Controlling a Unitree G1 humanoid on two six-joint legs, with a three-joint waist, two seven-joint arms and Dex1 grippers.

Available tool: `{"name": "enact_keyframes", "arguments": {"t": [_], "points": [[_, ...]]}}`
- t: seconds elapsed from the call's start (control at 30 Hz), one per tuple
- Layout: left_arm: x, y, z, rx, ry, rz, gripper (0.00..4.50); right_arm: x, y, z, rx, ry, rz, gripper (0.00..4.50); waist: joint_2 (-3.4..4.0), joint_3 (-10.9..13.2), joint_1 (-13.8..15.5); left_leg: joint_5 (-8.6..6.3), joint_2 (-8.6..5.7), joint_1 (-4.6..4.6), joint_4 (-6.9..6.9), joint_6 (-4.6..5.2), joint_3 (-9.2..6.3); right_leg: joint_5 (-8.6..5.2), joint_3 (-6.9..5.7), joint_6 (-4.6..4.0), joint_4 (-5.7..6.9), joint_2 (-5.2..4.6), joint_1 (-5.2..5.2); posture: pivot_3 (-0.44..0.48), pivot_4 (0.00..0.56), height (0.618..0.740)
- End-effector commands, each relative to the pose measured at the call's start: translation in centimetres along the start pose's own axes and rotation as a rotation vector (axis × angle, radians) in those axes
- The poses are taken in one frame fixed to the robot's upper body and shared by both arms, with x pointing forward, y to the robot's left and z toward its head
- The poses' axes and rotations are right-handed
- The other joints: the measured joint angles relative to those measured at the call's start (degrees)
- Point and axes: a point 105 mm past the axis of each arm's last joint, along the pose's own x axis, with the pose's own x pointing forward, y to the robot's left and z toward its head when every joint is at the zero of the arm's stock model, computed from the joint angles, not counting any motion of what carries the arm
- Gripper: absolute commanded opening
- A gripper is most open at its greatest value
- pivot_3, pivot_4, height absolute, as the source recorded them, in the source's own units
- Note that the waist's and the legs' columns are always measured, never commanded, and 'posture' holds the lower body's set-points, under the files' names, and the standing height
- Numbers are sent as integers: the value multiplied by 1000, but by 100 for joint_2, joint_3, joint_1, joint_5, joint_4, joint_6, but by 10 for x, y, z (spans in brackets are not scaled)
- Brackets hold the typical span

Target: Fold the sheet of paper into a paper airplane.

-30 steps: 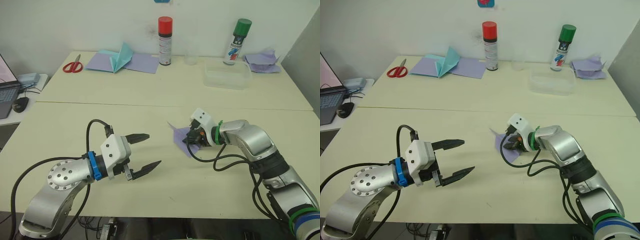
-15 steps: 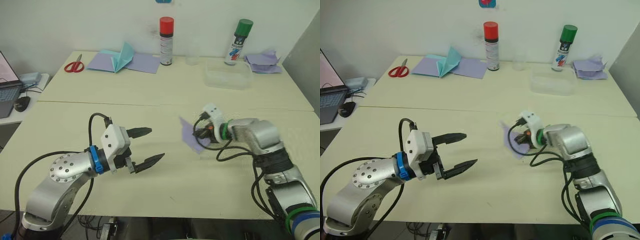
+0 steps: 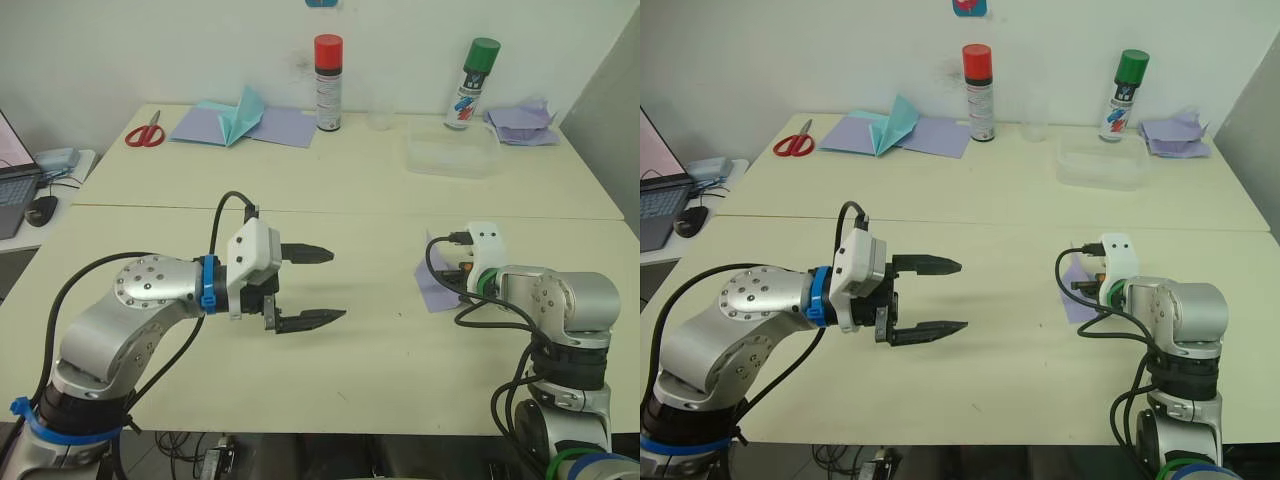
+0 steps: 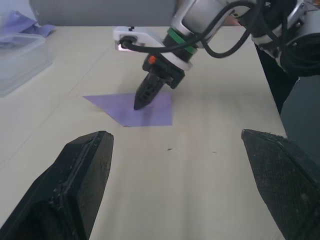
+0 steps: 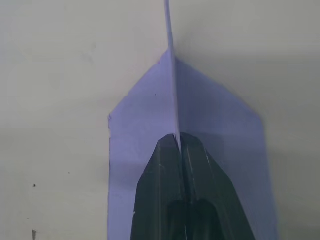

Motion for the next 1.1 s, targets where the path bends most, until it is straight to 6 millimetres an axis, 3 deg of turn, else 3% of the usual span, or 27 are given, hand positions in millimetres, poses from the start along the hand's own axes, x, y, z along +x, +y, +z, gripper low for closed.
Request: {"name": "enact_keyframes", "arguments": {"t": [0.03,0.07,0.17,0.37,0.53,0.7,0.77,0.83,0.87,0.97,1.03,1.1], "points": [[-2,-1,5,12,-11,-17,4500,-3,-5,-2,23,-9,-27,33,0,0,3,0,-1,-1,0,0,0,-1,2,2,0,0,0,0,150,740],[-2,-1,5,11,-10,-18,4500,-3,-6,-3,28,-8,-30,33,0,0,4,0,-1,-2,0,0,-1,-1,3,2,0,0,0,0,150,740],[-3,-3,3,8,-6,-20,4500,-3,-5,0,33,-16,-24,604,0,0,6,0,-3,-2,1,0,-2,-2,5,3,-1,0,1,0,150,740],[-6,-3,1,2,1,-14,4500,-8,-4,9,25,-50,-15,2626,0,0,6,0,-3,-2,1,1,-3,-2,5,3,0,0,2,0,150,740],[-10,0,-4,-4,17,5,4500,-21,0,36,10,-150,-7,4405,0,0,5,1,-4,-2,1,1,-2,-2,6,3,0,0,2,0,150,740],[-33,14,-19,-23,64,90,4500,-49,7,89,-87,-310,63,4457,7,4,-22,0,0,-2,-2,1,1,-2,7,2,2,0,-4,0,150,740],[-47,20,-29,-28,98,136,4500,-57,17,101,-194,-356,201,4457,7,5,-22,0,0,-2,-6,1,1,-2,5,1,1,0,-6,0,150,740],[-67,28,-38,-37,143,194,4500,-76,22,106,-434,-449,367,4457,7,5,-13,-1,2,-3,-9,3,-3,-3,0,1,-18,0,-2,0,150,740],[-78,30,-42,-40,166,220,4500,-86,23,100,-579,-464,451,4457,7,5,15,-1,3,-4,-15,4,-4,-3,-2,1,-30,0,1,0,150,740],[-118,37,-35,-43,212,309,4500,-121,-21,70,-809,-347,658,4457,6,10,47,-5,3,-23,-13,10,-14,-5,-20,5,-73,-2,6,0,150,740],[-133,38,-32,-49,227,352,4500,-127,-52,39,-958,-141,667,4457,6,11,57,-14,-3,-36,-4,24,-9,-5,-29,6,-83,-14,6,0,150,740],[-141,40,-31,-50,234,386,4500,-130,-67,25,-1012,-38,668,4457,7,10,37,-18,-8,-35,-1,32,1,-7,-30,10,-83,-27,7,0,150,740]]}}
